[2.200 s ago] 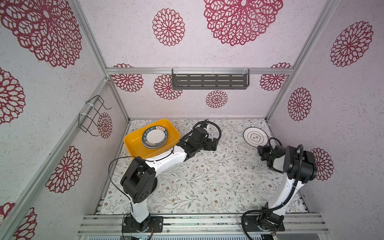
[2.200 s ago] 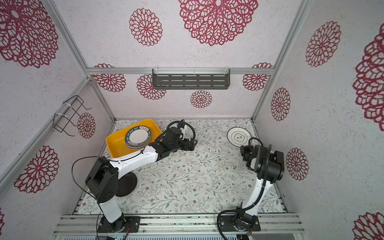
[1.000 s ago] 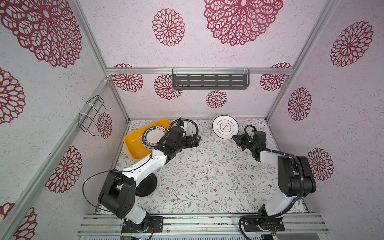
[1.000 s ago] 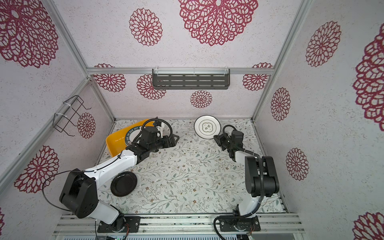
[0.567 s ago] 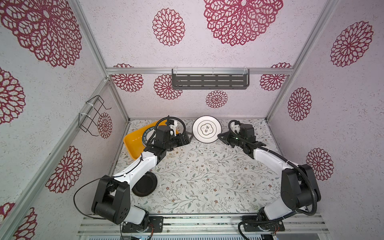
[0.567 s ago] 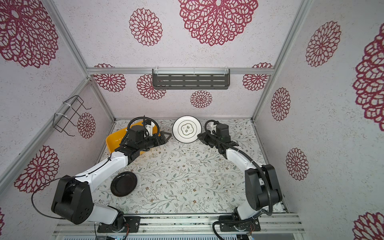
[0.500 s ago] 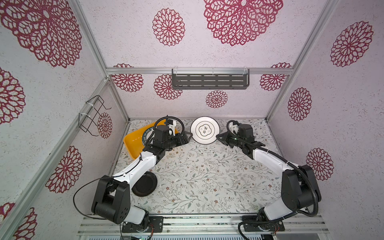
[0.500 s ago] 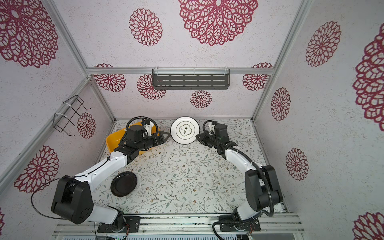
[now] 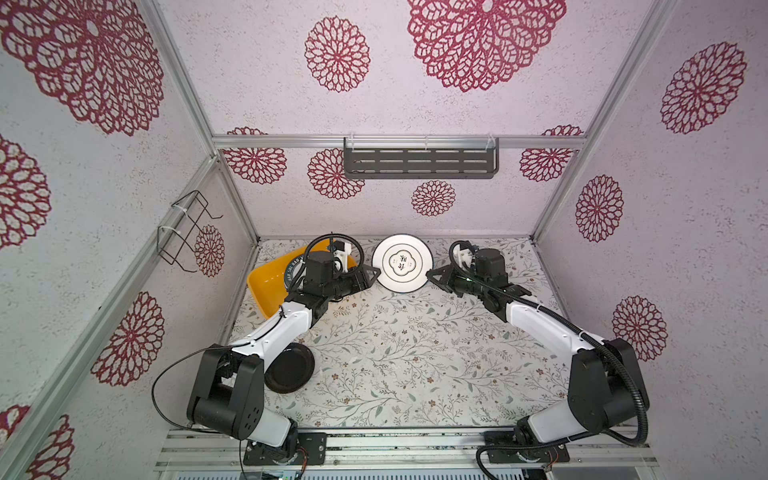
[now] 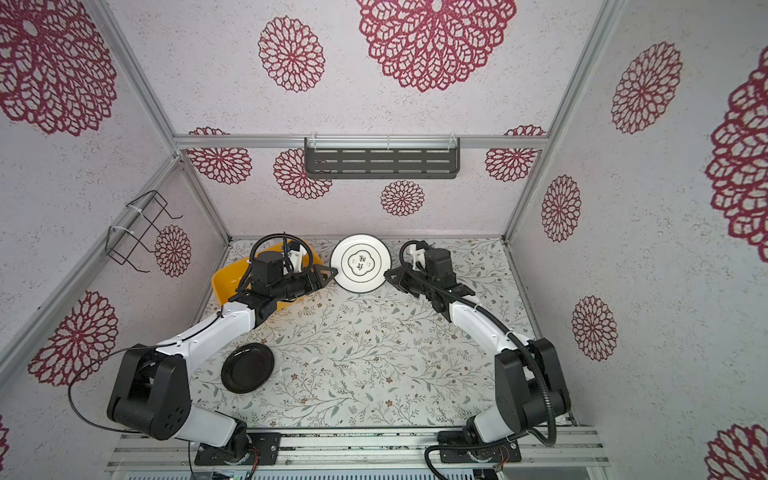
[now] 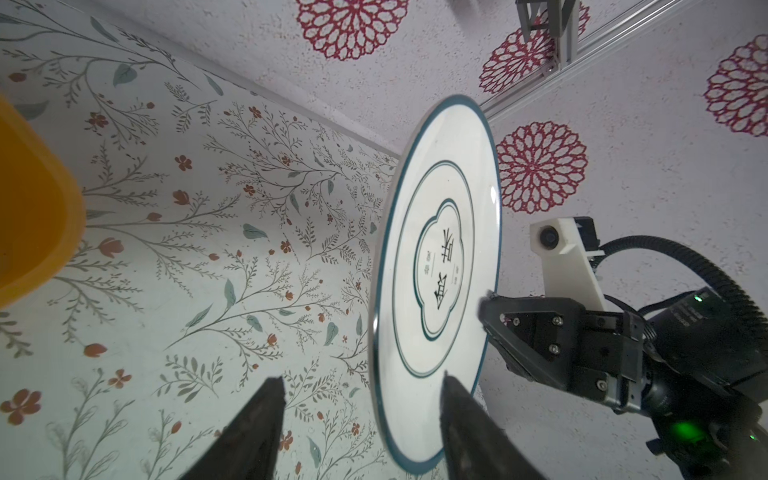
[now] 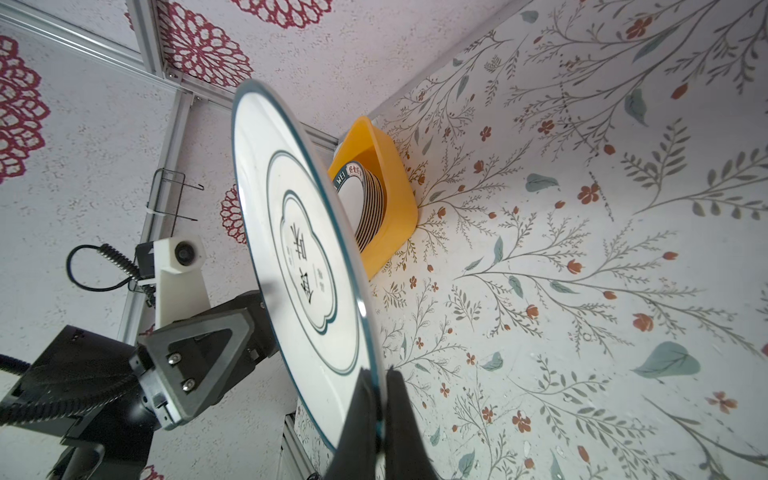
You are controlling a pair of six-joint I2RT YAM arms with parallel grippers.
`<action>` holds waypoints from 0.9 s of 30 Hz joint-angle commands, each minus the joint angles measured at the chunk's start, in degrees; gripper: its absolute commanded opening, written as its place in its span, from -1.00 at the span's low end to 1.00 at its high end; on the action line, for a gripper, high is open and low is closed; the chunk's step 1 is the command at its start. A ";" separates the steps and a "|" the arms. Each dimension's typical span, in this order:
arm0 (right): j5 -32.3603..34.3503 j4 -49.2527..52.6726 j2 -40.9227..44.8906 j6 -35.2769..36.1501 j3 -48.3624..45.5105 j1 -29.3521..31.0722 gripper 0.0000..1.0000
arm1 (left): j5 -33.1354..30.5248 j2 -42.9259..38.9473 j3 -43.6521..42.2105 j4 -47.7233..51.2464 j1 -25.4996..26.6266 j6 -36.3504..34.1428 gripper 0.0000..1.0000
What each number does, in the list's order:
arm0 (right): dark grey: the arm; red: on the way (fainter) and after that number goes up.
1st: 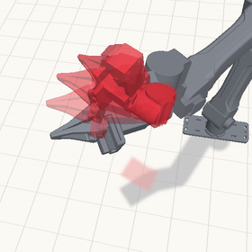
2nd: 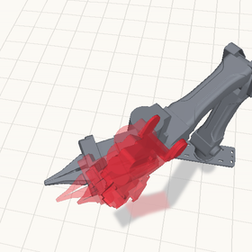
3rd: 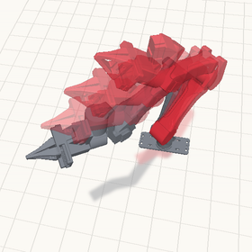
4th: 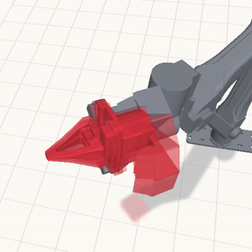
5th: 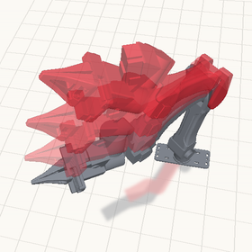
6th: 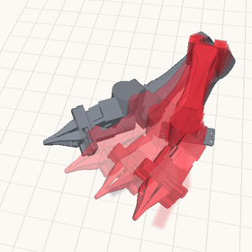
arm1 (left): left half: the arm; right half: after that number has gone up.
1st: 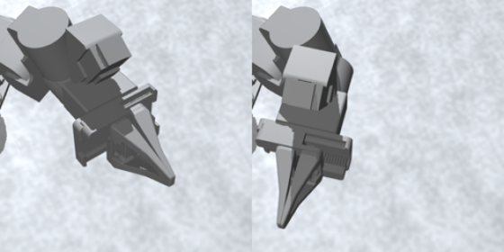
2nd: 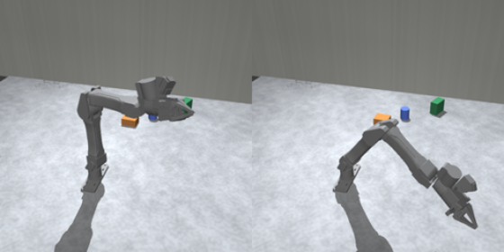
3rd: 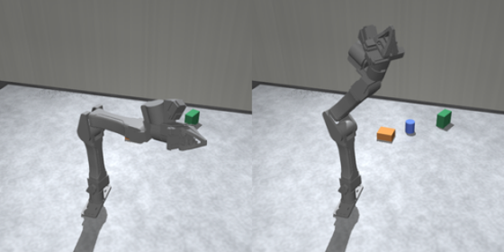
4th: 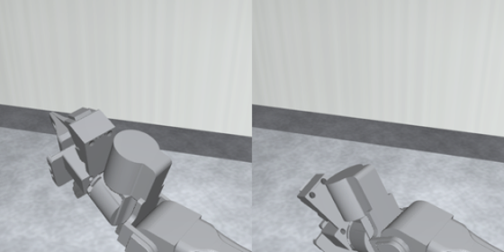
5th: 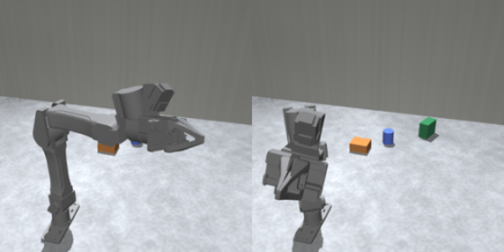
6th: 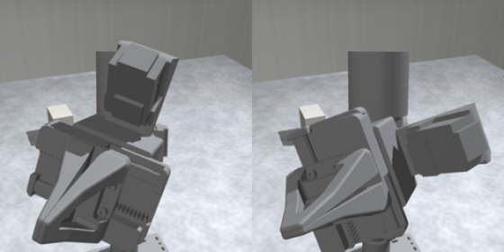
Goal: Place the plates into the plastic bin on the countertop
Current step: 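Lift the white plate upright and grasp its rim with the left gripper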
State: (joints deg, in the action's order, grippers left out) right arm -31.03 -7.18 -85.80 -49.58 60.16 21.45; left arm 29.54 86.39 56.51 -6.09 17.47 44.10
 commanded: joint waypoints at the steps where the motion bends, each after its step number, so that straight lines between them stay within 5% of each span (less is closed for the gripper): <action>1: -3.43 -5.89 3.03 -0.68 0.00 0.56 -1.00 | 1.78 0.40 -0.22 -3.45 -0.34 0.50 0.14; 18: -4.83 -7.66 3.79 -0.97 -1.10 0.80 -0.99 | 1.63 0.11 -0.31 -4.26 -0.31 1.85 -0.90; 27: -4.05 -11.09 4.06 -1.02 -2.77 0.79 0.25 | 0.96 -0.30 0.57 -2.85 -0.30 2.31 -0.95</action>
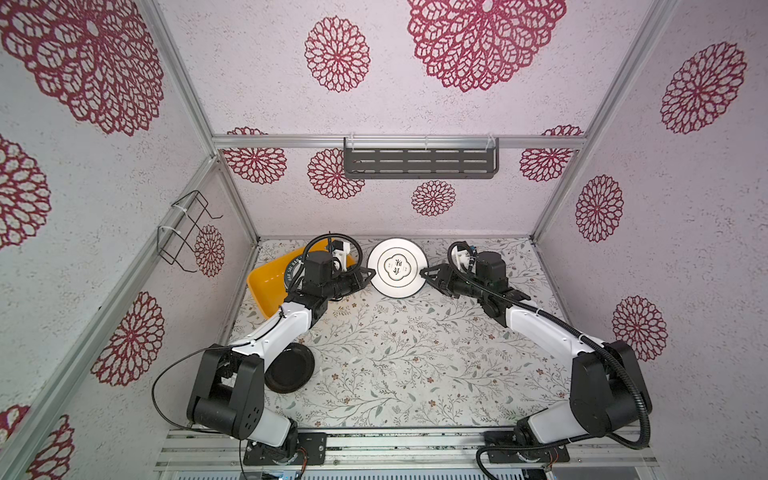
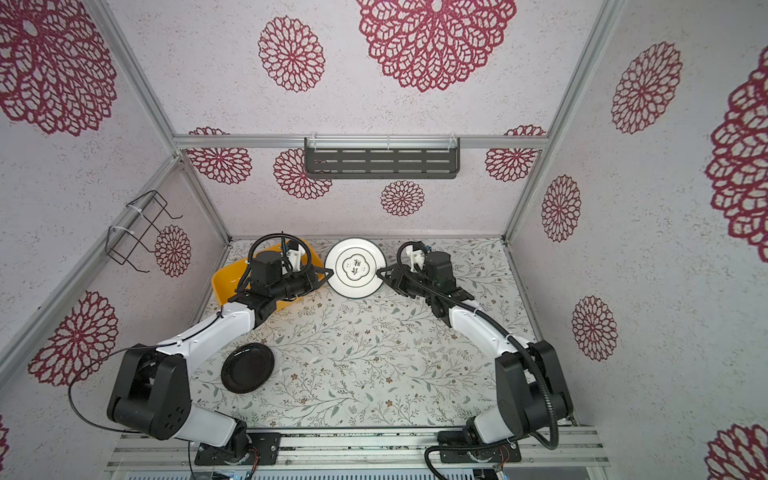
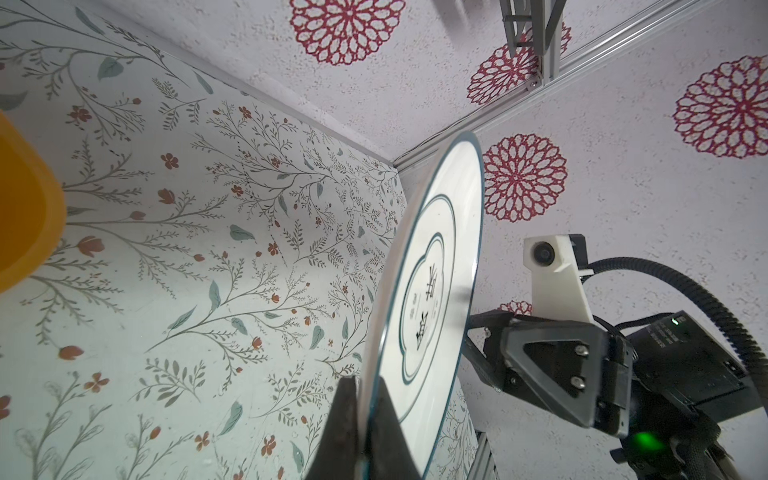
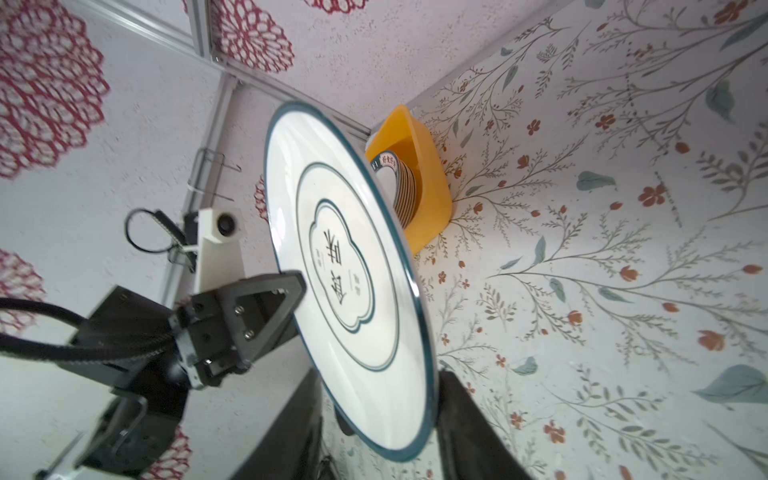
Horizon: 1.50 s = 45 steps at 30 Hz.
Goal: Place the plates into the plastic bin on the countertop
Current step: 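Lift the white plate upright and grasp its rim with the left gripper, then carry the white plate into the bin with the left gripper while the right withdraws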
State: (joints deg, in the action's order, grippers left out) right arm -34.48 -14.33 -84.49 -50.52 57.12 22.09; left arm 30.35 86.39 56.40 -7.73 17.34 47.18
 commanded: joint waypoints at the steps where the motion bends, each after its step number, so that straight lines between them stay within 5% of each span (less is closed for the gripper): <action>1: -0.61 -4.22 2.74 0.15 0.19 0.23 0.40 | 0.13 -0.26 0.86 -1.01 -0.23 -0.77 -0.95; 9: 1.17 -3.87 3.04 2.03 -0.48 0.23 0.98 | 0.24 -0.94 1.28 -0.15 -0.19 -0.52 -0.95; 24: 8.49 0.54 2.45 5.77 -0.28 0.09 0.98 | -0.27 -1.44 3.48 3.96 -1.73 -0.53 -0.93; 45: 7.57 -4.03 -7.40 2.65 7.81 3.55 0.98 | -2.43 -0.33 1.33 7.20 -17.22 2.73 -0.93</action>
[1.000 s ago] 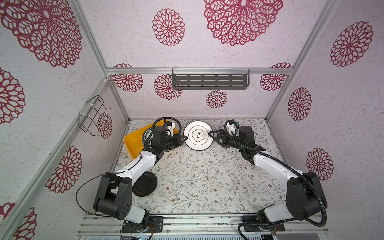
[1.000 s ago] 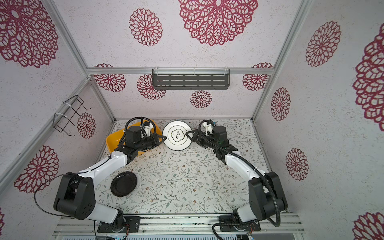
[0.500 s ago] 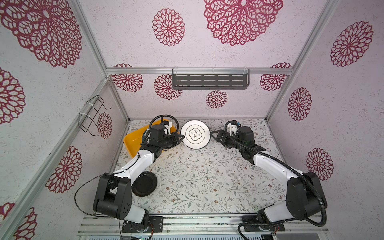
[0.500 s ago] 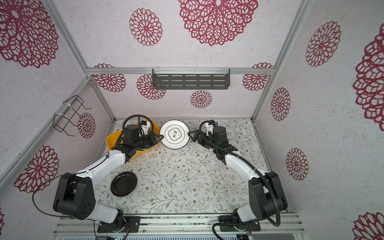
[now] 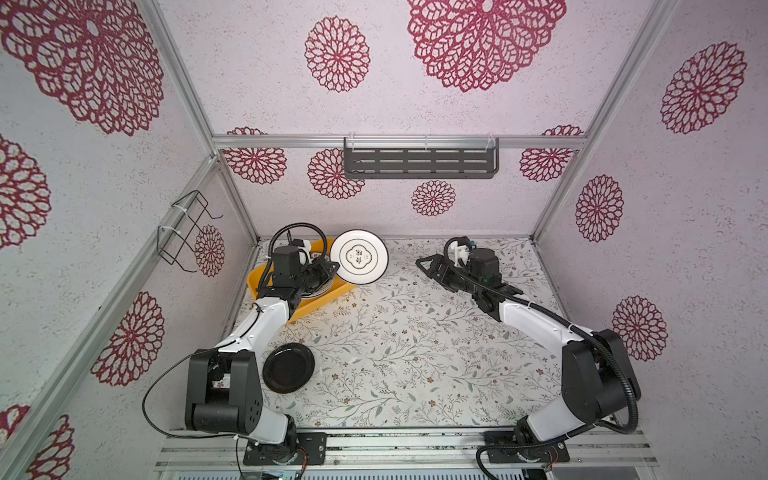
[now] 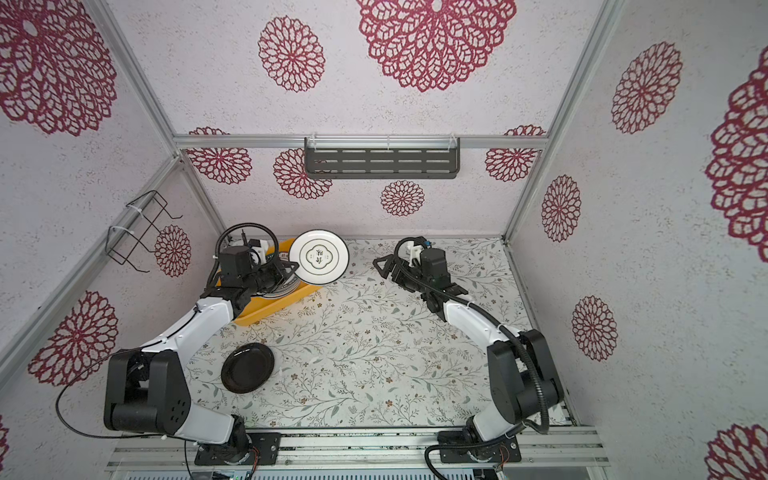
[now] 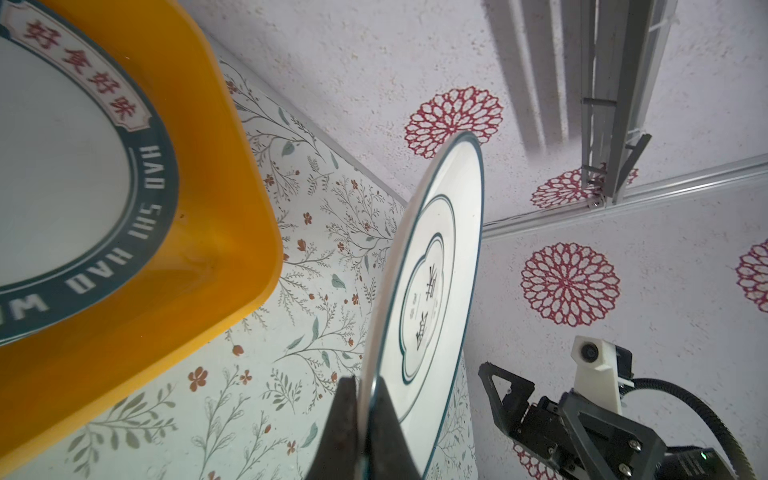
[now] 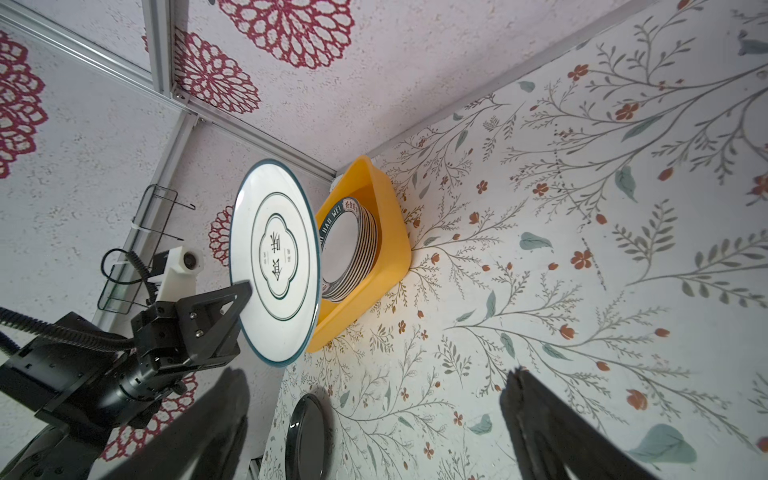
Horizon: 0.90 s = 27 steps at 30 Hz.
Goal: Place the plates into the plastic bin on the countertop
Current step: 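Carry the white plate into the bin with the left gripper while the right withdraws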
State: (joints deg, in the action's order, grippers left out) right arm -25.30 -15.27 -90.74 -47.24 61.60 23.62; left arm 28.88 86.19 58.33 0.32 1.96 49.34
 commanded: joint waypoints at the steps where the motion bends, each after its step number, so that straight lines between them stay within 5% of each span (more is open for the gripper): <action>1: -2.05 -2.88 -2.14 -0.23 4.57 2.82 0.98 | -1.92 -0.16 -0.96 -0.57 -2.84 1.38 -0.91; 17: -7.40 0.94 -11.04 7.04 18.40 12.97 0.98 | -7.21 1.54 -6.33 -4.47 -14.28 5.33 -0.91; 27: -10.99 2.76 -13.09 10.28 21.48 16.82 0.98 | -5.68 10.63 -2.93 -7.89 -17.39 8.57 -0.91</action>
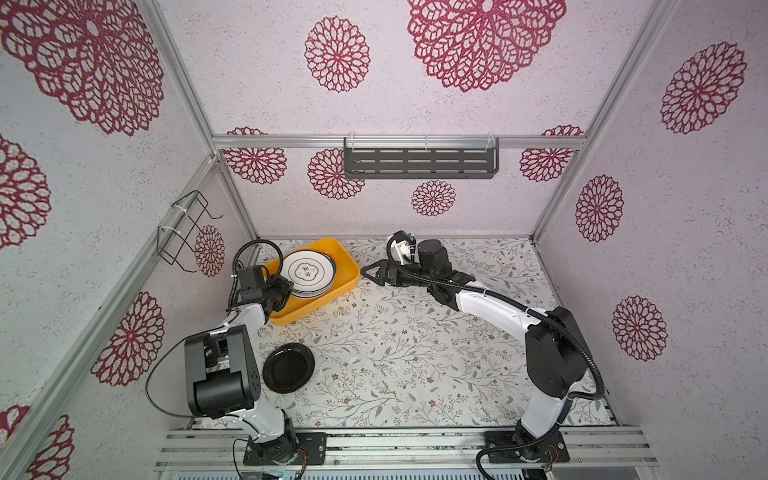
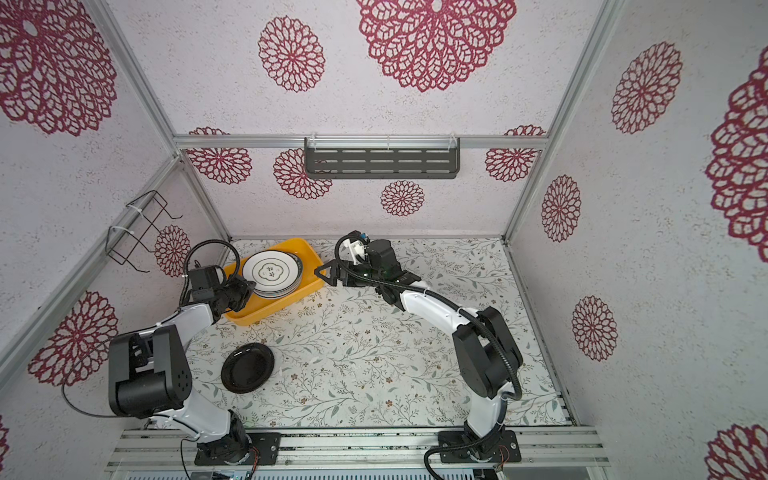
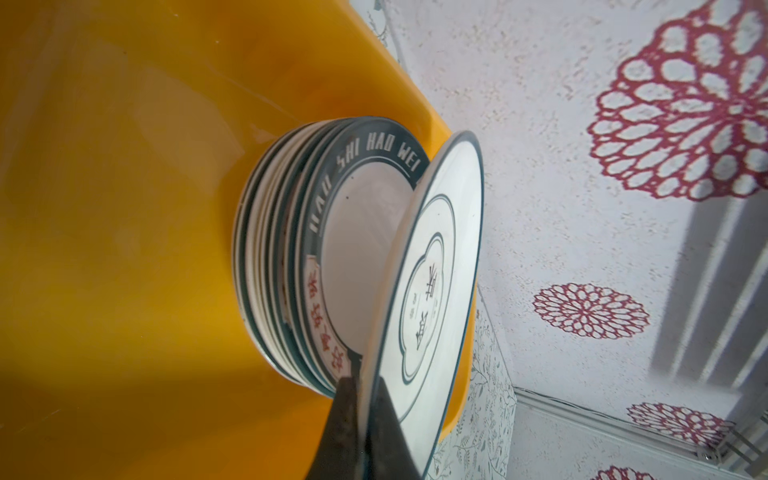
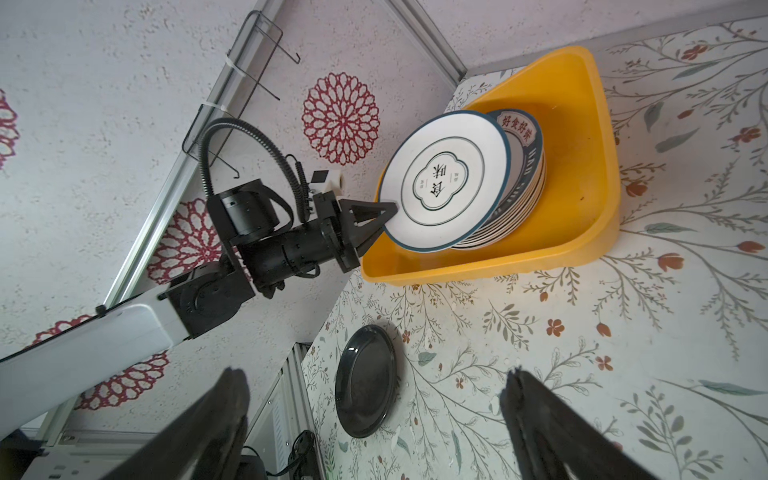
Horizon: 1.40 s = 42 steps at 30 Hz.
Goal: Place the plates into the plastic bin on the countertop
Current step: 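Carry the white plate into the bin with the left gripper while the right withdraws, then lower the white plate onto the stack in the bin with the left gripper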
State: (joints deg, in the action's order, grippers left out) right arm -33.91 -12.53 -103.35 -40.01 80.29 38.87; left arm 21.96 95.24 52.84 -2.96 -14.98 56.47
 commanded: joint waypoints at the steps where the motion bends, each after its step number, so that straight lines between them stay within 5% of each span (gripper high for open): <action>1: -2.45 0.46 -0.69 3.56 3.17 1.93 0.98 | 1.43 2.30 2.96 -4.73 -0.41 1.62 -0.91; 25: -0.49 3.66 -1.69 6.78 4.82 3.86 0.98 | 2.13 9.55 7.49 -3.79 0.13 3.14 -0.73; 42: 0.07 2.45 -1.49 6.17 3.41 3.84 0.98 | 1.86 9.83 10.44 2.11 1.00 0.73 0.06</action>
State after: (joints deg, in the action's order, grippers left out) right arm -34.52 -8.25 -105.45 -34.94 83.77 42.78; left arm 23.53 104.51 61.47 -2.11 -14.44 58.43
